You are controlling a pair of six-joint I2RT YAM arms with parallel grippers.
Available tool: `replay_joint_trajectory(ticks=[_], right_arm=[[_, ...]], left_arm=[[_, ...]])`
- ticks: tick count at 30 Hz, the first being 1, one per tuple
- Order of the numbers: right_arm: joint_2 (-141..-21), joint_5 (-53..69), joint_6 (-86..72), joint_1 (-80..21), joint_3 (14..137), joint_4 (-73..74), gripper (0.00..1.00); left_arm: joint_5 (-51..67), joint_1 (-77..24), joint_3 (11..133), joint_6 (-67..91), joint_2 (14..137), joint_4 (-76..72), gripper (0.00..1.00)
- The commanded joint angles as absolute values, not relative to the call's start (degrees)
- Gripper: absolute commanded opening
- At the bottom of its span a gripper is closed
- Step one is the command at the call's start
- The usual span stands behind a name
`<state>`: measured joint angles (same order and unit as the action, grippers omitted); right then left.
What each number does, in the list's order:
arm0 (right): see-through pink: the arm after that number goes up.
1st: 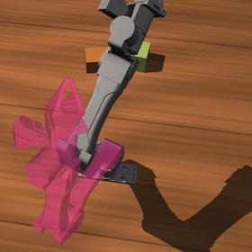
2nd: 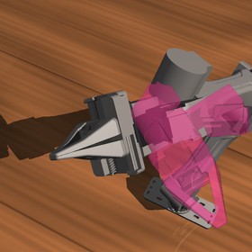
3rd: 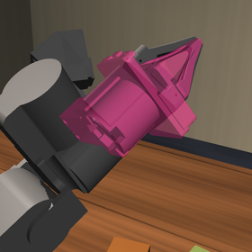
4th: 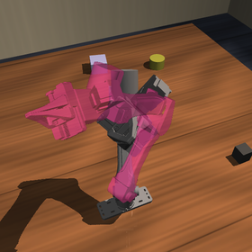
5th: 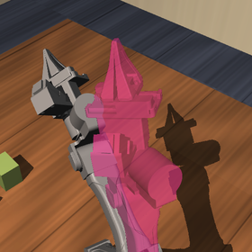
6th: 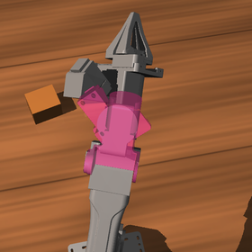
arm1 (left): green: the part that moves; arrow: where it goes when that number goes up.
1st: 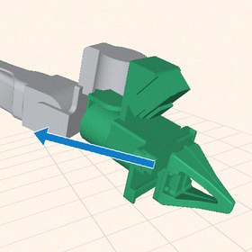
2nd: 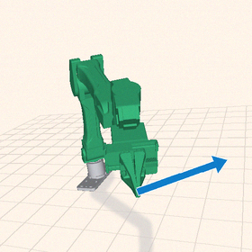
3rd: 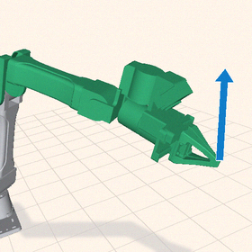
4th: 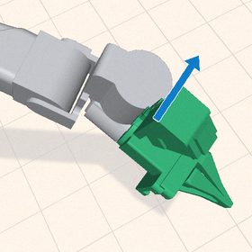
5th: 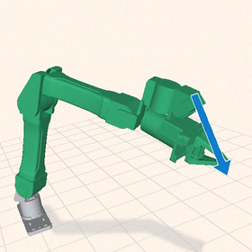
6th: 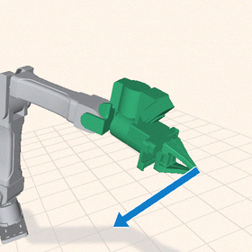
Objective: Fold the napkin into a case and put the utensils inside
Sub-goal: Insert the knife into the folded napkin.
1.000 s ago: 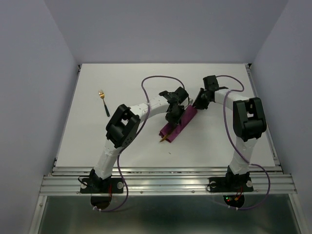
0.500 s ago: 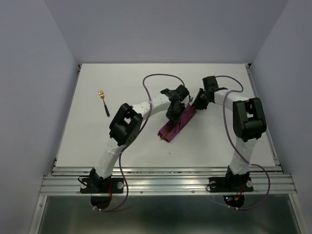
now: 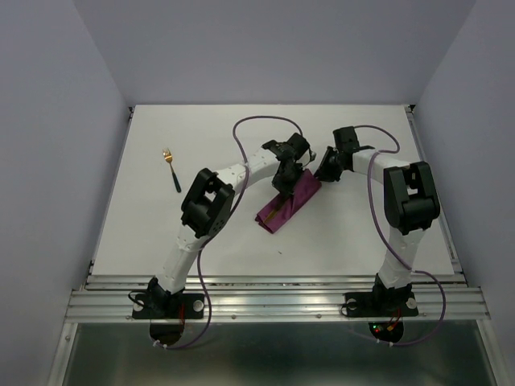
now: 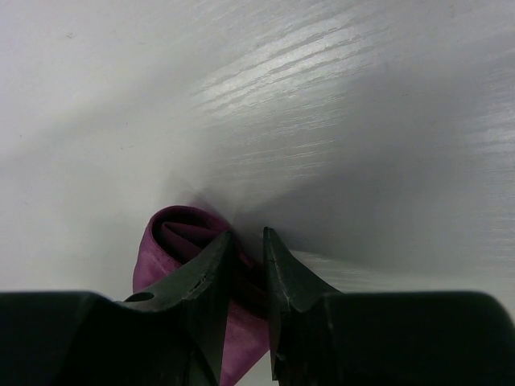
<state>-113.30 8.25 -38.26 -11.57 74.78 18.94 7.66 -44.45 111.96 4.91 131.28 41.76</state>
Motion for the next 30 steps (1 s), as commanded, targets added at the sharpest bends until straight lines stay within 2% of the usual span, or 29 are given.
replay_joint_trajectory(ticks=[1, 24, 26, 29, 30], right_arm=[[-113.0, 8.9, -36.7, -12.7, 73.5, 19.4, 0.28], [-112.9, 9.5, -36.2, -13.3, 73.4, 19.3, 0.28], [-112.9, 9.5, -36.2, -13.8, 73.4, 19.3, 0.28], [-113.0, 9.5, -36.2, -13.8, 73.4, 19.3, 0.28], [-113.0, 9.5, -36.2, -13.8, 73.4, 19.3, 0.28]], left_arm=[[7.0, -44.1, 116.2, 2.6, 131.9, 43.5, 0.0], [3.3, -43.3, 121.6, -1.7, 134.6, 43.9, 0.01], [2.9, -43.3, 121.7, -1.6, 134.6, 44.0, 0.06], [2.2, -43.3, 121.4, -1.2, 134.3, 44.1, 0.29], [1.9, -43.3, 121.3, -1.2, 134.0, 44.1, 0.32]])
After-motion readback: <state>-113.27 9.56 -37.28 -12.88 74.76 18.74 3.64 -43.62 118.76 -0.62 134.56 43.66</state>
